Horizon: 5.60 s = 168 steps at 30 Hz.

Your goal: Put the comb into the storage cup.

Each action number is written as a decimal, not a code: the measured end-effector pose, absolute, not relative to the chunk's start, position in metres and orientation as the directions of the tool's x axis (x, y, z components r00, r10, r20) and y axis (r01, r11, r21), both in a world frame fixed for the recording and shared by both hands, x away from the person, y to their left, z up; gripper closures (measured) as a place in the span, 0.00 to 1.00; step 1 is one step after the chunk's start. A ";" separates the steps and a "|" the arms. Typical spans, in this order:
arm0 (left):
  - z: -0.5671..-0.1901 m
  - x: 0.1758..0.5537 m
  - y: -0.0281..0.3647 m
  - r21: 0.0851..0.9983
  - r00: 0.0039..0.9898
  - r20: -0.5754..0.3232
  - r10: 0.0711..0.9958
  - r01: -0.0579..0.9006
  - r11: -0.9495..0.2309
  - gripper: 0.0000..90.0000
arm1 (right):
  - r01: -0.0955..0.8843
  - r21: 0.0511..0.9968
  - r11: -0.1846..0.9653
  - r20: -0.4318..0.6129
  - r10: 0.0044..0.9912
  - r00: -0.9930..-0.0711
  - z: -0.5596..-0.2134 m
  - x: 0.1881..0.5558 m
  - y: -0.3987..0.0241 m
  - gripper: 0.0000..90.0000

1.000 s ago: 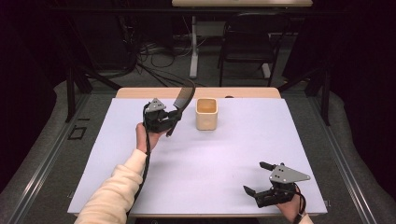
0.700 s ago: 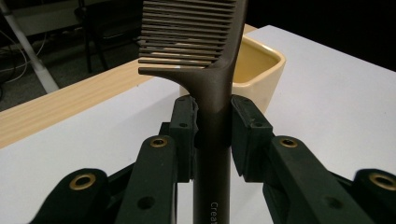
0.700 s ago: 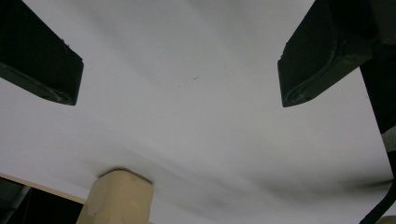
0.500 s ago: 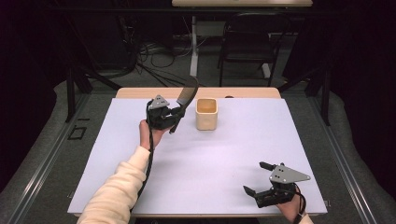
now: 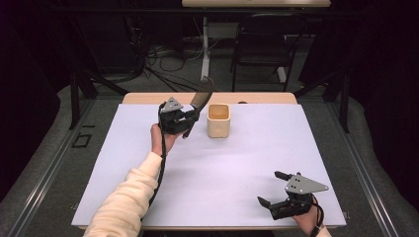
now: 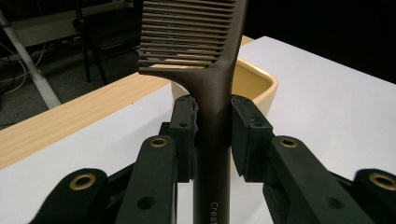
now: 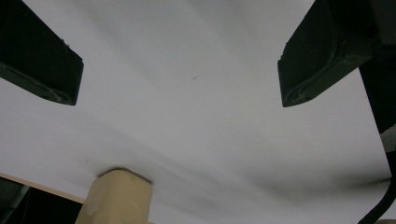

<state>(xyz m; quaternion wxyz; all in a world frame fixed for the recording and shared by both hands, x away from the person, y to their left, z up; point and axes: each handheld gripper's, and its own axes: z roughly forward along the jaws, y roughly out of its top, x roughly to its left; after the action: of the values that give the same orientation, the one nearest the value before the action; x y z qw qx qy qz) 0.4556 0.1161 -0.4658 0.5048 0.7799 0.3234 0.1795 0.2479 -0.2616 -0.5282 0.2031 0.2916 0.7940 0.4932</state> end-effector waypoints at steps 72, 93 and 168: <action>-0.440 0.469 0.078 0.945 0.741 -0.016 0.671 0.230 -0.231 0.80 | 0.264 0.901 0.343 -0.032 0.661 -0.750 -0.528 0.248 -0.262 0.00; -0.434 0.476 0.066 0.958 0.734 0.000 0.679 0.194 -0.210 0.80 | 0.265 0.901 0.343 -0.031 0.661 -0.750 -0.529 0.248 -0.262 0.00; -0.461 0.504 0.040 0.983 0.749 -0.029 0.661 0.143 -0.119 0.80 | 0.264 0.903 0.340 -0.028 0.659 -0.752 -0.528 0.248 -0.262 0.00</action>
<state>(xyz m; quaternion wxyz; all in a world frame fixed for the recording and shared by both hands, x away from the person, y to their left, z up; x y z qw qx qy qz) 0.5036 0.0401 -0.4610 0.6014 0.7163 0.2809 0.2154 0.2477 -0.2619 -0.5282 0.1991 0.2905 0.7939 0.4957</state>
